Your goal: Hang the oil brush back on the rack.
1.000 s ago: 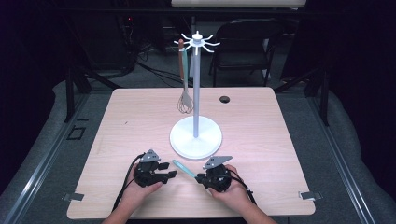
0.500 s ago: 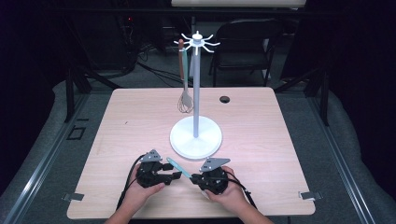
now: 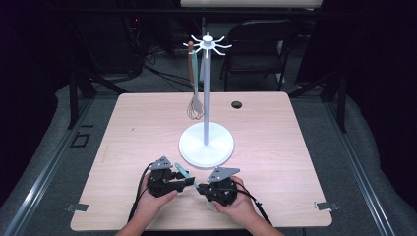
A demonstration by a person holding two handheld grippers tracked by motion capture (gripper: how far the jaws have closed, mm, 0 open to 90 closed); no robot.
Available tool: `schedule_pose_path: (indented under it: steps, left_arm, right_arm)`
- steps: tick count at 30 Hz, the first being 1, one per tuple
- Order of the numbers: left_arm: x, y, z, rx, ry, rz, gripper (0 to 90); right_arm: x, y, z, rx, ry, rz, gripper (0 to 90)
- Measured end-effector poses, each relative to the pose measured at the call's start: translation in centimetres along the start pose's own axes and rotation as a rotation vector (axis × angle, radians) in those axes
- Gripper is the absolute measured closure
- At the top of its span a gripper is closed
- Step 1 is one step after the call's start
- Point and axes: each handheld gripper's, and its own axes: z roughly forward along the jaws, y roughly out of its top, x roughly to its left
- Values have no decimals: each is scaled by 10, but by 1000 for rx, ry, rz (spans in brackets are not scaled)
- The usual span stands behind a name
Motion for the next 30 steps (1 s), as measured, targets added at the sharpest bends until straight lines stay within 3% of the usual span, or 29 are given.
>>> schedule_pose_path:
  steps: [5,8,11,17,20,24,30]
  left_arm:
    - [0,0,1,-4,-8,-5,594]
    - [1,0,1,-1,-9,-8,594]
    - [0,1,1,-2,-7,-6,594]
    - [-3,3,0,-1,-11,4,612]
    - [-6,5,-1,0,-9,20,621]
    - [-10,10,-5,-15,-9,27,642]
    - [-19,22,-14,-62,-27,47,719]
  right_arm:
    - [-2,-3,2,31,5,4,735]
    - [-4,-7,5,84,8,12,722]
    - [-5,-10,8,102,12,25,716]
    - [-6,-10,11,110,5,49,737]
    - [-4,-9,12,117,12,46,813]
    - [0,-7,10,92,-9,22,824]
    - [1,0,5,21,-13,24,825]
